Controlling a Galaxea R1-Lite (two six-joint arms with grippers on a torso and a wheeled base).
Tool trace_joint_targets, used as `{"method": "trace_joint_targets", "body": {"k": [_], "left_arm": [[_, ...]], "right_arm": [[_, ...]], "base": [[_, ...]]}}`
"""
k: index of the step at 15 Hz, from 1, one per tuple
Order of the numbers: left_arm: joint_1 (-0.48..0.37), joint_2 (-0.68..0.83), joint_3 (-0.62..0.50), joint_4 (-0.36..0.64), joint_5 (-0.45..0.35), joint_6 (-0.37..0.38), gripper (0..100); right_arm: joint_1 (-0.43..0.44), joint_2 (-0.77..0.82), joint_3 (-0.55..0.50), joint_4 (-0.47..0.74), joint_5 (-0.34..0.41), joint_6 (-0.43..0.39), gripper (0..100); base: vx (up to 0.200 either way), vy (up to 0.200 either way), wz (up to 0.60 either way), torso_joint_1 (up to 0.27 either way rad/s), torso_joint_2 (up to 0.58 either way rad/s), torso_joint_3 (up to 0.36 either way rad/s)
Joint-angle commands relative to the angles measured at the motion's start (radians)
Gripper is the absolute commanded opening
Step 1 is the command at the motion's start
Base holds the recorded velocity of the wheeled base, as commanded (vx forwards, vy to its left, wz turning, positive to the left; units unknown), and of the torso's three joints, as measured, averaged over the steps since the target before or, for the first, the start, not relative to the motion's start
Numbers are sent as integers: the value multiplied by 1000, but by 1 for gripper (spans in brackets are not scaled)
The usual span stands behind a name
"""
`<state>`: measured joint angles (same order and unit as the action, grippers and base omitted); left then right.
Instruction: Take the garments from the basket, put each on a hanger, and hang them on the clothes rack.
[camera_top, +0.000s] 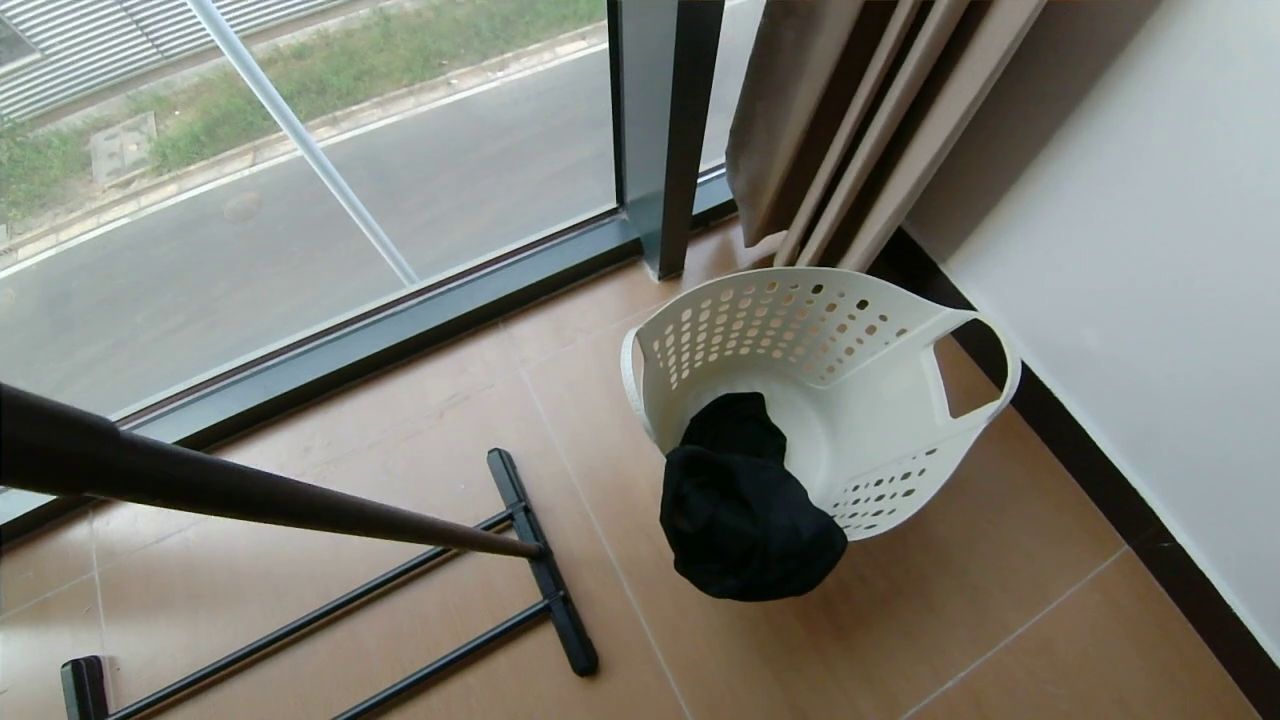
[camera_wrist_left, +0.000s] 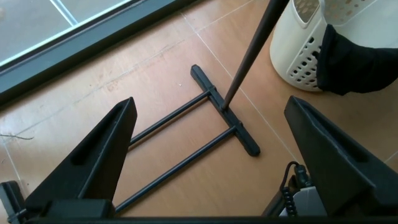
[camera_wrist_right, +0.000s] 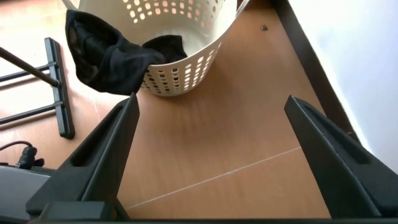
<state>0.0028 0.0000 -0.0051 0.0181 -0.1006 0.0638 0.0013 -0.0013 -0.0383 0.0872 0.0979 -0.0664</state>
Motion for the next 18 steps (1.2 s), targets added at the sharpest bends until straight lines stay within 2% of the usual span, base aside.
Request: {"method": "trace_joint_targets", "body": {"k": [1,5,7,8,9,10,11,12,13,14,15,16,18], "left_arm": [[0,0,-1,0,-2,-4,100],[-3,0,-1,0,1,-22,100],[-1,0,-1,0,-1,-16,100],[-1,0,1,0,6,-24,100],[-1,0,1,0,4,-22,100],[-1,0,1,0,4,-22,100],[-1,0,1,0,4,-22,100],[-1,0,1,0,4,-22,100],[-1,0,1,0,4,-22,100],[-1,0,1,0,4,-22,100],[-1,0,1,0,4,-22,100],[-1,0,1,0,4,-22,100],[-1,0,1,0,4,-22,100]], "right_arm": [[0,1,0,-1,0,-1,100],[0,1,0,2,-6,0,100],[-1,30,-3,6,-61,43,100],[0,93,-5,6,-79,46,100],[9,138,-15,0,-69,46,100],[34,221,-48,-6,-26,45,100],[69,379,-95,-18,49,45,100],[69,379,-95,-18,49,45,100],[121,619,-163,-116,97,43,100],[158,728,-219,-169,102,42,100],[240,905,-396,-190,71,39,100],[253,1009,-549,-169,60,36,100],[283,1153,-753,-98,60,3,100]], "base": [[0,0,0,-7,2,-198],[0,0,0,4,-1,-199],[0,0,0,5,0,-142],[0,0,0,-7,-7,-71],[0,0,0,0,0,0],[0,0,0,0,0,0],[0,0,0,0,0,0],[0,0,0,0,0,0],[0,0,0,0,0,0],[0,0,0,0,0,0],[0,0,0,0,0,0],[0,0,0,0,0,0],[0,0,0,0,0,0]]}}
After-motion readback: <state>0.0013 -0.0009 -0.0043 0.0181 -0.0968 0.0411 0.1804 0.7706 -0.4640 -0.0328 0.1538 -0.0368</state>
